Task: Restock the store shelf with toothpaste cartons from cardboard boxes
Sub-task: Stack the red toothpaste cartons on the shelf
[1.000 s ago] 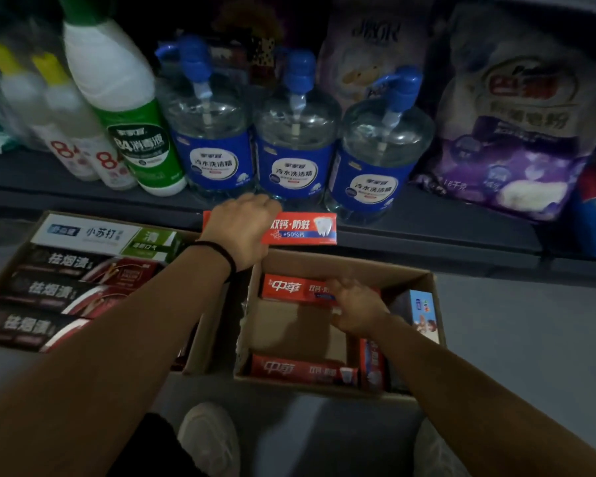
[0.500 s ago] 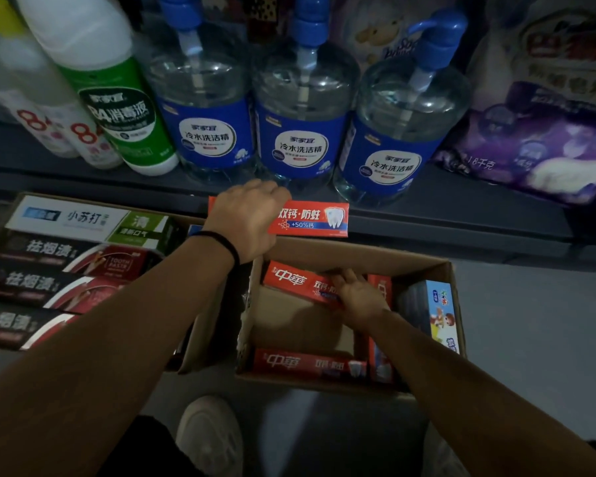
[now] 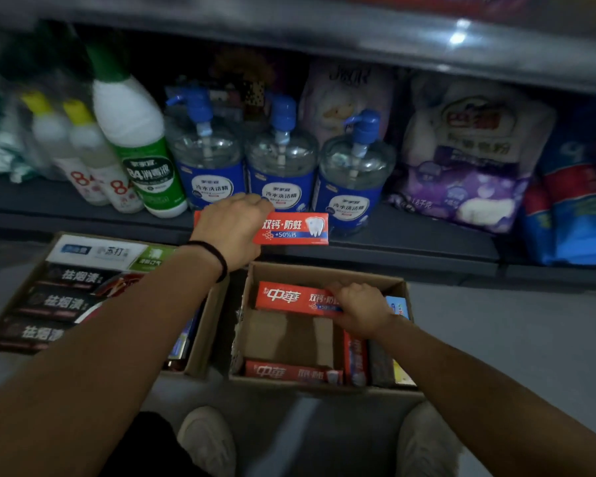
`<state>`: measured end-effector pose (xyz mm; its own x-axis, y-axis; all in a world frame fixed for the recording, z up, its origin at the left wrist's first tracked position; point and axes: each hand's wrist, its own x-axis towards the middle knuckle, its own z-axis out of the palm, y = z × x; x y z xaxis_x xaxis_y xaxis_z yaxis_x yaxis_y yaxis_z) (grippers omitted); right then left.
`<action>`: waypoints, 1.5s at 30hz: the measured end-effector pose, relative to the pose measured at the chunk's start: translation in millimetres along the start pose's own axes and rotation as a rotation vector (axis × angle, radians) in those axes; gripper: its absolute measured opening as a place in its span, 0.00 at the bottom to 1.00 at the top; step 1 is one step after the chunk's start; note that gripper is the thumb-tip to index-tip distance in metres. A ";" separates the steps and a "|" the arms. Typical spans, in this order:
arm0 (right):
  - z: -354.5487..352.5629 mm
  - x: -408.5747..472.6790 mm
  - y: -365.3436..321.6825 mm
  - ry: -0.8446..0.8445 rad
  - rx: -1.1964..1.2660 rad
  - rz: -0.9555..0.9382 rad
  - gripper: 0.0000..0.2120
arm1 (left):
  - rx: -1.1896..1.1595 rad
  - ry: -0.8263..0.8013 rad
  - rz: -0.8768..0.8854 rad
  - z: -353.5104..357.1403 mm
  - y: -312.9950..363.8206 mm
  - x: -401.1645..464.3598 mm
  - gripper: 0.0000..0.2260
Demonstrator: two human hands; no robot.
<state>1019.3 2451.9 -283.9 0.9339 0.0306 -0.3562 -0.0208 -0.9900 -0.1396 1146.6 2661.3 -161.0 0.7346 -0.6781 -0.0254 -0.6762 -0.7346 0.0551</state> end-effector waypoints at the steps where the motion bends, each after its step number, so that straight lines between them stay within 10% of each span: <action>1: -14.0 -9.2 -0.9 0.027 -0.009 -0.004 0.25 | 0.019 0.017 0.000 -11.7 4.3 -4.3 0.22; 24: -277.1 -225.2 0.4 0.693 -0.303 -0.027 0.20 | 0.169 0.440 -0.002 -275.8 105.1 -85.4 0.19; 45: -436.7 -109.5 71.2 0.880 -0.420 0.071 0.22 | 0.125 0.487 -0.129 -352.9 35.8 62.7 0.25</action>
<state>1071.3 2317.8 148.7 0.8714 0.0242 0.4900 -0.1176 -0.9594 0.2563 1188.2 2600.8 191.7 0.7332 -0.5140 0.4452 -0.5579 -0.8290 -0.0383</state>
